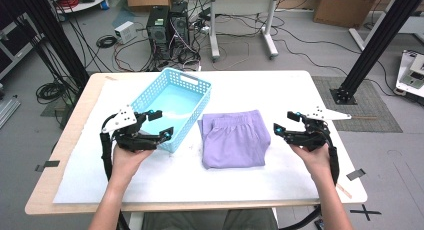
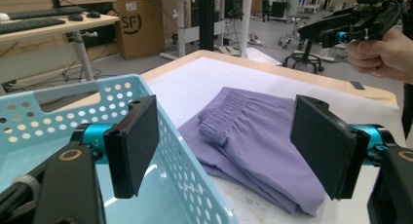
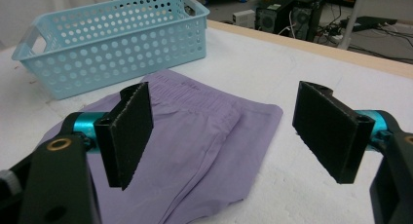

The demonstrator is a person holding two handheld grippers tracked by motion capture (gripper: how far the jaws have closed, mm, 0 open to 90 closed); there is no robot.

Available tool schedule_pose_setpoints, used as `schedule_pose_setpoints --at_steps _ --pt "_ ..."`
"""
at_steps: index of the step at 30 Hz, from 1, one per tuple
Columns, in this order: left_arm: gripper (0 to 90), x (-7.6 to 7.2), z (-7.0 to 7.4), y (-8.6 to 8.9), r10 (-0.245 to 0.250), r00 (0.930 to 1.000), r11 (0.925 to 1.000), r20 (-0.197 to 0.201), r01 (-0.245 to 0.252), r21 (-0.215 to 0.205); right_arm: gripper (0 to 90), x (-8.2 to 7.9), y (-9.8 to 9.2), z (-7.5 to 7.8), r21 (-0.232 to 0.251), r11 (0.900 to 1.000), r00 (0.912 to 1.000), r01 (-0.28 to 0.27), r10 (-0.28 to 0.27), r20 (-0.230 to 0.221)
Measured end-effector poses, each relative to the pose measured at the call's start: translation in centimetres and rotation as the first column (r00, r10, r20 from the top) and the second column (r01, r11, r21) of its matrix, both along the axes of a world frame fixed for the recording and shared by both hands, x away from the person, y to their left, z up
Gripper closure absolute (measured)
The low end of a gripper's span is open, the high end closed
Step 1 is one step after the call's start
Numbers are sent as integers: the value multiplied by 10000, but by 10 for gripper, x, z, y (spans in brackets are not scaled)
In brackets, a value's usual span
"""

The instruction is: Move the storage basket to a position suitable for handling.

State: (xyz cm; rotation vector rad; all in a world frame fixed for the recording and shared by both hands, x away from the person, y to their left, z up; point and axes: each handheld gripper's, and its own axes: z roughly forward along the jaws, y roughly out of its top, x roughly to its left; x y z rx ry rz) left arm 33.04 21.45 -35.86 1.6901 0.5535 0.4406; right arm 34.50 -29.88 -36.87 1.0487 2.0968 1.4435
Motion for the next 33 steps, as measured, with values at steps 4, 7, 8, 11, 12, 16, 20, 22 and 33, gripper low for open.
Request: schedule_pose_setpoints --at_steps 4,7,8,11,12,16,20,22,33 --pt "262 -3 -1 5 225 9997 9997 65 -225 10 230 2 -1 -1 -22 10000 9999 58 -58 -82" --pt "262 -6 -2 10 392 9992 9992 106 -392 19 228 3 -1 -1 -24 10000 10000 75 -76 -59" --pt "262 -7 -2 12 465 9989 9989 114 -465 6 228 3 -1 -1 -18 9999 9999 99 -99 -20" --pt "262 -12 -4 20 687 9974 9976 210 -689 108 228 4 0 -1 -34 9999 10000 96 -96 17" --pt "262 -13 -5 23 770 9968 9969 221 -773 158 228 4 0 -2 -32 9999 9999 110 -110 13" --pt "262 -17 -10 39 1199 9928 9925 50 -1200 224 228 7 2 -3 -35 9999 9999 104 -104 -46" --pt "256 -20 -18 54 1750 9846 9838 22 -1750 389 228 9 4 -4 -97 9999 9999 90 -92 -114" --pt "249 -21 -25 62 1977 9801 9798 -145 -1972 323 228 9 4 -4 -121 9999 9999 50 -51 -117" --pt "237 -21 -54 79 2645 9587 9620 -1046 -2548 978 228 3 1 -6 -50 9999 9999 124 -124 -62"
